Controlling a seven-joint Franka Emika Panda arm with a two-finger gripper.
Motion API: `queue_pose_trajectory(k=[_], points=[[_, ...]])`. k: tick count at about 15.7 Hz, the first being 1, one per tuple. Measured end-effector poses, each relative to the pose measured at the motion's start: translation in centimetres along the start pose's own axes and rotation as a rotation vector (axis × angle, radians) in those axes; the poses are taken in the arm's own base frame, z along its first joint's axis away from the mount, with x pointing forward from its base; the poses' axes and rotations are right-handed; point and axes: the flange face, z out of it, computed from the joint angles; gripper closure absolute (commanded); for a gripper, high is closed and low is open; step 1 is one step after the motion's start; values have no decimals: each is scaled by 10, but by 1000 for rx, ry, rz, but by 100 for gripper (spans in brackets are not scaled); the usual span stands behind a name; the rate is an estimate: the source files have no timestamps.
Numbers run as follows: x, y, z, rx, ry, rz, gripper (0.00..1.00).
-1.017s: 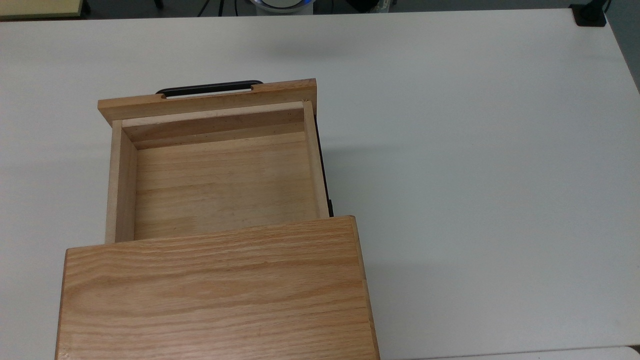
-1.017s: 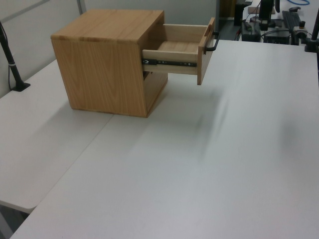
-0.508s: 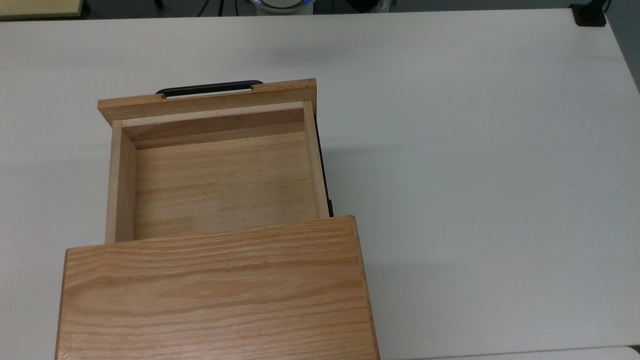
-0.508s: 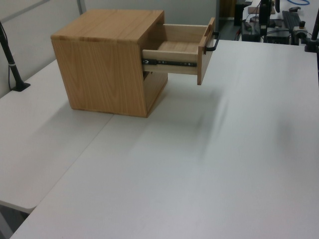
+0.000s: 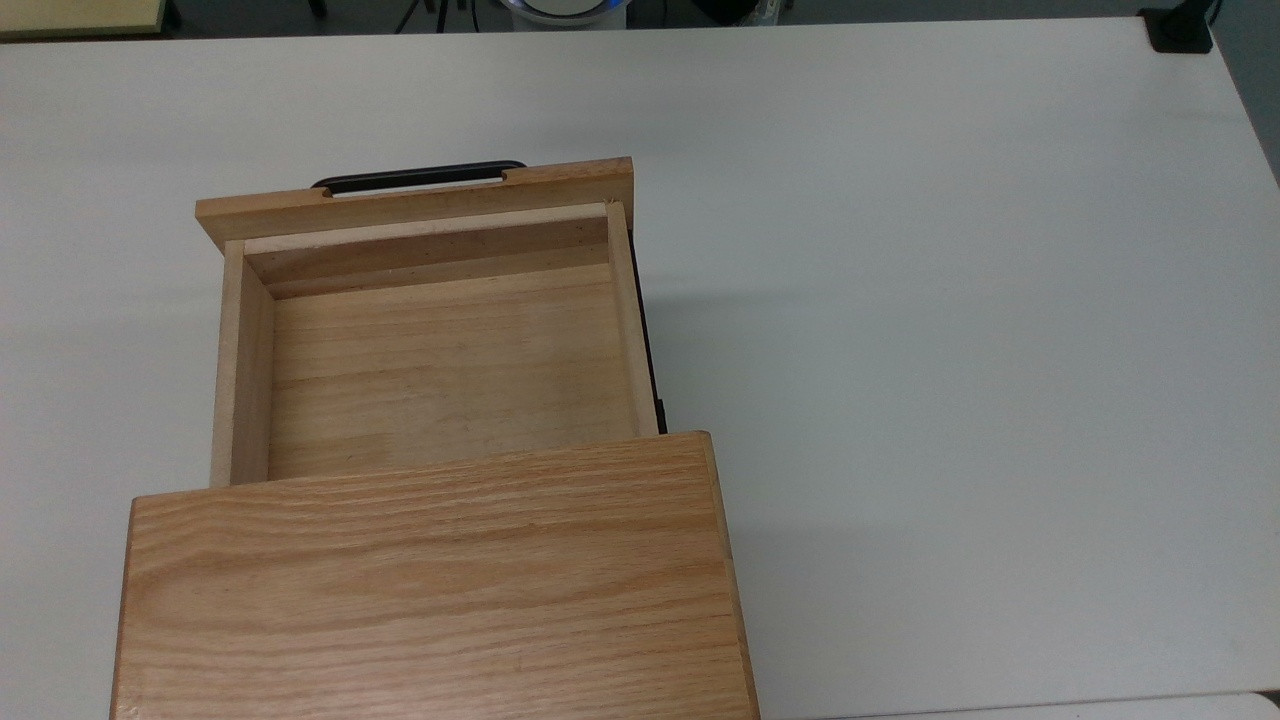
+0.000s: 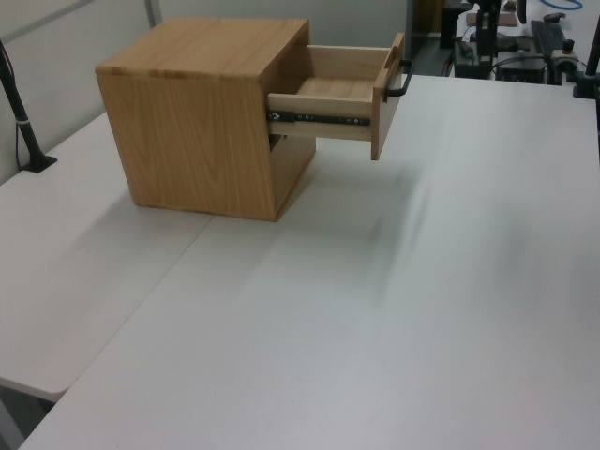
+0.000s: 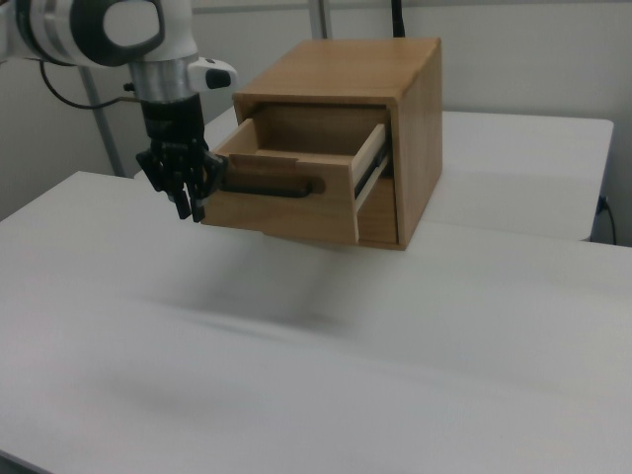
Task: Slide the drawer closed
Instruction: 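Lower the gripper toward the black handle of the open drawer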
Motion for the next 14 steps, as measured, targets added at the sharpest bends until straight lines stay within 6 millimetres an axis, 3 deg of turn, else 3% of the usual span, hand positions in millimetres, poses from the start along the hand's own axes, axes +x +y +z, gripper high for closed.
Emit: queue_pose_trajectory(k=[9,14], points=[[83,3,27,-23,52,-11,76],[128,-10,44,-4,136,-16,76]])
